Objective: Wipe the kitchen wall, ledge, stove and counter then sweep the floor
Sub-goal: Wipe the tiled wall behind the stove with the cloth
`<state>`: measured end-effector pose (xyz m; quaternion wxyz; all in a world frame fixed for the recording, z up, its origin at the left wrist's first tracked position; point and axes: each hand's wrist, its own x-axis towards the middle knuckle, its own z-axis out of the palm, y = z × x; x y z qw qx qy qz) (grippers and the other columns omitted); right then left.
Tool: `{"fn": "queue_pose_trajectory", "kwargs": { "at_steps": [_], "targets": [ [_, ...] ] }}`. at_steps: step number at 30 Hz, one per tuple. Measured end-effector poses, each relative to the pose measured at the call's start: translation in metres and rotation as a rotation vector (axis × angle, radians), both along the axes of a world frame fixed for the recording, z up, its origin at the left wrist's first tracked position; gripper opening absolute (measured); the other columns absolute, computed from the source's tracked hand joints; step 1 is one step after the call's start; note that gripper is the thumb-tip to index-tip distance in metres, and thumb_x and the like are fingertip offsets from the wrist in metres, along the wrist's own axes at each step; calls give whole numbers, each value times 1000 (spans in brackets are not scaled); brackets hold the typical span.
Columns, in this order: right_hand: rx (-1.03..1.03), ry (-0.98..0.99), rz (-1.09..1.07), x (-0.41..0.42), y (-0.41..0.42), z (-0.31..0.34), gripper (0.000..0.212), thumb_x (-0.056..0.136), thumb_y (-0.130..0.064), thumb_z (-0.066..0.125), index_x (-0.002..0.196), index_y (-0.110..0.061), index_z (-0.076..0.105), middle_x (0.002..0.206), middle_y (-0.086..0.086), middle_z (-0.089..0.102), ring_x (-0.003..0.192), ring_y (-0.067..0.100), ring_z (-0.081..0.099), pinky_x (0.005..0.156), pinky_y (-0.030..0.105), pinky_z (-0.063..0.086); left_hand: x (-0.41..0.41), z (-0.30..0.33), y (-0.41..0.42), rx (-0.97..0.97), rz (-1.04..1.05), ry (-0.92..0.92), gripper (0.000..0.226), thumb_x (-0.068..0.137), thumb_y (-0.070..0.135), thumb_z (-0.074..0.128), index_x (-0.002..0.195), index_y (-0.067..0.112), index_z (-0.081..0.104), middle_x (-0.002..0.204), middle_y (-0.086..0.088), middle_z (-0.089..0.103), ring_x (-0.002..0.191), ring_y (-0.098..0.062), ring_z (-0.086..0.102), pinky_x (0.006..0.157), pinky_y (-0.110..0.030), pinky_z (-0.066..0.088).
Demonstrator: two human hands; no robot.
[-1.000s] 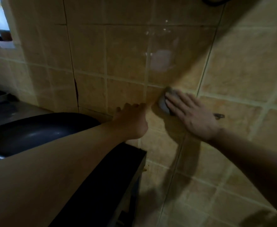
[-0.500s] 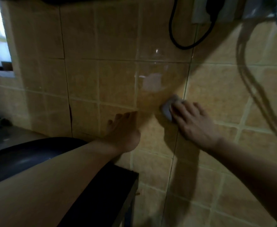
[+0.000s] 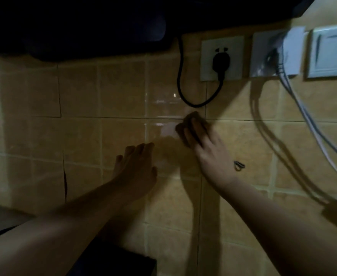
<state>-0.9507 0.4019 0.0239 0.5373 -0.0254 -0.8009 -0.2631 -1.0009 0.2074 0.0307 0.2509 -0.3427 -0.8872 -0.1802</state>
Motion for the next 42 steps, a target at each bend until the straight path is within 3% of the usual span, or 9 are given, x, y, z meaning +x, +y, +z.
{"fn": "queue_pose_trajectory", "kwargs": {
  "at_steps": [5, 10, 17, 22, 29, 31, 33, 36, 42],
  "targets": [
    [-188, 265, -183, 60, 49, -6, 66, 76, -1, 72, 135, 3, 44, 139, 30, 42, 126, 40, 28, 101, 49, 39, 13, 7, 29, 7, -130, 60, 61, 93, 30, 50, 145, 24, 19, 147, 4, 28, 133, -21, 23, 102, -38, 27],
    [-327, 424, -227, 64, 50, -3, 48, 86, -2, 36, 132, 9, 43, 134, 36, 43, 121, 48, 35, 96, 55, 41, 26, 15, 46, 26, -246, 128, 66, 90, 22, 54, 145, 28, 19, 148, 6, 26, 133, -20, 24, 101, -38, 29],
    [-158, 274, -233, 64, 59, -6, 58, 85, -18, 36, 141, -5, 35, 145, 21, 37, 129, 38, 31, 107, 43, 33, 41, 10, 65, 120, -280, 177, 66, 87, 24, 59, 143, 30, 24, 141, 6, 35, 128, -22, 31, 101, -37, 32],
    [-329, 385, -307, 106, 92, -35, 55, 84, -6, 50, 137, 2, 41, 126, 30, 54, 103, 49, 57, 76, 51, 53, 51, -11, 81, 93, -364, 81, 69, 91, 20, 53, 149, 20, 16, 155, 3, 17, 140, -18, 18, 114, -31, 17],
    [-11, -42, -202, 110, 87, -121, 64, 82, -18, 35, 145, -9, 25, 152, 14, 21, 139, 37, 21, 111, 44, 25, 49, -44, 80, 44, -306, 86, 72, 92, 22, 50, 151, 21, 8, 158, 5, 7, 142, -17, 5, 115, -35, 15],
    [9, -27, -190, 117, 95, -111, 64, 84, -19, 42, 145, -10, 25, 151, 13, 21, 137, 36, 23, 112, 43, 20, 52, -48, 81, 33, -304, 78, 72, 92, 23, 49, 151, 22, 7, 158, 5, 6, 142, -17, 4, 114, -37, 15],
    [-101, 85, -211, 123, 102, -88, 69, 83, -18, 55, 144, -9, 25, 150, 15, 24, 132, 39, 30, 106, 50, 33, 55, -51, 84, 25, -306, 110, 72, 92, 25, 49, 151, 22, 6, 158, 5, 5, 142, -18, 4, 114, -38, 15],
    [-206, 201, -250, 130, 107, -75, 65, 84, -18, 49, 144, -8, 25, 148, 17, 26, 126, 41, 36, 94, 53, 44, 60, -56, 90, 21, -319, 145, 73, 92, 26, 48, 151, 22, 6, 158, 5, 5, 141, -18, 5, 114, -36, 14],
    [-164, 71, -313, 159, 124, -168, 89, 80, -15, 63, 151, -12, 9, 157, 13, 7, 142, 34, 12, 113, 46, 21, 73, -81, 103, 16, -354, 128, 71, 93, 24, 46, 151, 23, 3, 158, 8, 2, 141, -15, 2, 114, -33, 12]
  ]
}}
